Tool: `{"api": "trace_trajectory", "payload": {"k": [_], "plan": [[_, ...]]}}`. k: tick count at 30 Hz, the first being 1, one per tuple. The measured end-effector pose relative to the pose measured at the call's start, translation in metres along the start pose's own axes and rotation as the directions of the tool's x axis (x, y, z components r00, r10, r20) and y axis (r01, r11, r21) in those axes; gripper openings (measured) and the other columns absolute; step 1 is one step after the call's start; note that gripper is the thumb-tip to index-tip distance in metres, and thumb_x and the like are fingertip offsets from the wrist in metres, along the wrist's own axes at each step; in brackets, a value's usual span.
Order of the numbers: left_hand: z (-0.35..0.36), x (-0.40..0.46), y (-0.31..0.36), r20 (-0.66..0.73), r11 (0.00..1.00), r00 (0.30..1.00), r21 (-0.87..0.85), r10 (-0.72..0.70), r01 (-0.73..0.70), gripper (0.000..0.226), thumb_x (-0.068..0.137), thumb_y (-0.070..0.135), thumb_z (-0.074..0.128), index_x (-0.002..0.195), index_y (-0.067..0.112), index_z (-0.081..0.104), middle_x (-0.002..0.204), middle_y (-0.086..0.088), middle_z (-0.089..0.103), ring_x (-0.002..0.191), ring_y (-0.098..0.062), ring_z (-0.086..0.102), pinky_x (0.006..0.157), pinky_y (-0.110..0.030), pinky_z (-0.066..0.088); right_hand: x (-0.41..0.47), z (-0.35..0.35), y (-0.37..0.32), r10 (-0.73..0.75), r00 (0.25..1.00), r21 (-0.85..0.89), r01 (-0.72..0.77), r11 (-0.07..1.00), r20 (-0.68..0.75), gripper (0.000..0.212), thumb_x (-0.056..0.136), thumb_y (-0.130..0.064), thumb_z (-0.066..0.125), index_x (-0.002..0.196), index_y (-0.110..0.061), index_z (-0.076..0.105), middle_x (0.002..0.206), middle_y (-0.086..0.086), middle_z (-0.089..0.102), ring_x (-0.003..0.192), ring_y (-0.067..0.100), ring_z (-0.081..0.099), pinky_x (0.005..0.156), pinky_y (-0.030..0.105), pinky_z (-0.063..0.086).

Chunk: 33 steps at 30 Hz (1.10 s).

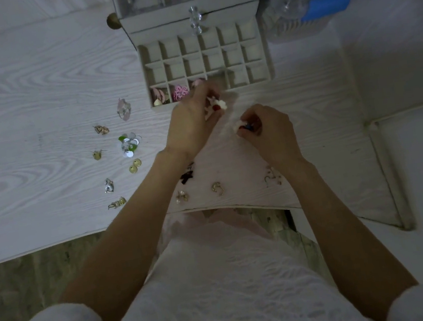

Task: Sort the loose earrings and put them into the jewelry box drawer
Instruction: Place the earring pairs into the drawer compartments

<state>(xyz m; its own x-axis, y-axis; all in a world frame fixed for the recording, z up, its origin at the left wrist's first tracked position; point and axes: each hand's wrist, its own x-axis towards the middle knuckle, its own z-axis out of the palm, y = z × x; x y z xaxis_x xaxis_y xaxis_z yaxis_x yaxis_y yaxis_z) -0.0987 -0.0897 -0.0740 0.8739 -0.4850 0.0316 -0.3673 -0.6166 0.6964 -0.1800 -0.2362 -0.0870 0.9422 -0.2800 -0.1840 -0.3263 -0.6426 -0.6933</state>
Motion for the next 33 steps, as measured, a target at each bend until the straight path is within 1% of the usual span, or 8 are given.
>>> {"api": "trace_trajectory", "payload": {"k": [3, 5, 9, 15, 20, 24, 29, 33], "plan": [[0.002, 0.029, 0.001, -0.024, 0.999, 1.0, 0.038, 0.001, 0.0, 0.024, 0.078, 0.012, 0.069, 0.1, 0.009, 0.06, 0.094, -0.006, 0.064, 0.082, -0.014, 0.055, 0.069, -0.021, 0.04, 0.005, -0.008, 0.001, 0.022, 0.999, 0.061, -0.019, 0.998, -0.048, 0.02, 0.08, -0.022, 0.071, 0.095, -0.013, 0.062, 0.093, 0.004, 0.064, 0.078, 0.013, 0.059, 0.078, 0.034, 0.052], [0.007, 0.043, -0.003, -0.016, 0.99, 1.0, 0.141, -0.003, 0.005, 0.026, 0.079, 0.019, 0.069, 0.104, 0.01, 0.063, 0.101, -0.009, 0.064, 0.094, -0.022, 0.054, 0.075, -0.021, 0.035, 0.009, -0.014, 0.002, 0.038, 0.996, 0.088, -0.031, 0.996, -0.078, 0.019, 0.079, -0.022, 0.072, 0.093, -0.014, 0.062, 0.093, 0.004, 0.064, 0.076, 0.012, 0.059, 0.075, 0.033, 0.053], [0.012, 0.052, -0.01, -0.043, 0.938, 0.999, 0.346, 0.008, 0.007, 0.032, 0.083, 0.03, 0.063, 0.109, 0.011, 0.067, 0.113, -0.014, 0.059, 0.108, -0.035, 0.046, 0.091, -0.035, 0.038, 0.025, -0.023, -0.004, 0.019, 0.992, 0.101, -0.006, 0.995, -0.125, 0.017, 0.079, -0.021, 0.072, 0.091, -0.014, 0.062, 0.092, 0.003, 0.064, 0.074, 0.011, 0.058, 0.073, 0.031, 0.052], [0.004, 0.046, -0.014, 0.014, 0.96, 0.999, 0.277, 0.036, -0.038, 0.03, 0.087, 0.024, 0.06, 0.114, 0.01, 0.063, 0.108, -0.014, 0.063, 0.101, -0.033, 0.051, 0.084, -0.031, 0.037, 0.058, -0.027, -0.018, -0.049, 0.985, 0.106, 0.067, 0.992, -0.164, 0.017, 0.077, -0.018, 0.07, 0.092, -0.012, 0.063, 0.09, 0.006, 0.065, 0.076, 0.013, 0.06, 0.072, 0.032, 0.053], [-0.007, 0.03, -0.015, -0.107, 0.981, 0.994, 0.194, 0.027, -0.006, 0.022, 0.082, 0.013, 0.057, 0.102, 0.01, 0.065, 0.091, -0.009, 0.067, 0.086, -0.028, 0.054, 0.074, -0.026, 0.035, 0.081, -0.016, -0.031, -0.178, 0.978, 0.022, 0.181, 0.983, -0.106, 0.019, 0.077, -0.01, 0.068, 0.096, -0.006, 0.063, 0.093, 0.008, 0.067, 0.084, 0.019, 0.062, 0.072, 0.03, 0.052], [-0.006, 0.027, -0.025, -0.167, 0.948, 0.986, 0.315, 0.005, 0.049, 0.029, 0.081, 0.02, 0.057, 0.107, 0.01, 0.063, 0.1, -0.011, 0.064, 0.092, -0.031, 0.052, 0.081, -0.036, 0.042, 0.09, -0.002, -0.04, -0.28, 0.96, -0.173, 0.28, 0.944, 0.027, 0.021, 0.078, -0.004, 0.065, 0.099, -0.005, 0.062, 0.102, 0.011, 0.064, 0.09, 0.025, 0.06, 0.074, 0.035, 0.049], [-0.001, 0.039, -0.026, -0.081, 0.92, 0.996, 0.392, 0.03, 0.004, 0.037, 0.08, 0.026, 0.052, 0.113, 0.011, 0.062, 0.111, -0.013, 0.061, 0.102, -0.037, 0.049, 0.083, -0.042, 0.043, 0.095, -0.002, -0.03, -0.274, 0.96, -0.2, 0.259, 0.945, -0.053, 0.019, 0.079, -0.006, 0.065, 0.098, -0.006, 0.064, 0.104, 0.011, 0.061, 0.088, 0.026, 0.062, 0.076, 0.04, 0.052], [0.002, 0.042, -0.027, -0.053, 0.892, 0.993, 0.446, 0.109, -0.074, 0.03, 0.084, 0.03, 0.048, 0.102, 0.017, 0.069, 0.109, -0.005, 0.063, 0.099, -0.032, 0.051, 0.078, -0.038, 0.042, 0.095, 0.001, -0.026, -0.245, 0.969, -0.2, 0.231, 0.952, -0.043, 0.011, 0.081, -0.011, 0.06, 0.087, -0.01, 0.069, 0.09, 0.01, 0.067, 0.081, 0.022, 0.062, 0.069, 0.032, 0.049]]}}
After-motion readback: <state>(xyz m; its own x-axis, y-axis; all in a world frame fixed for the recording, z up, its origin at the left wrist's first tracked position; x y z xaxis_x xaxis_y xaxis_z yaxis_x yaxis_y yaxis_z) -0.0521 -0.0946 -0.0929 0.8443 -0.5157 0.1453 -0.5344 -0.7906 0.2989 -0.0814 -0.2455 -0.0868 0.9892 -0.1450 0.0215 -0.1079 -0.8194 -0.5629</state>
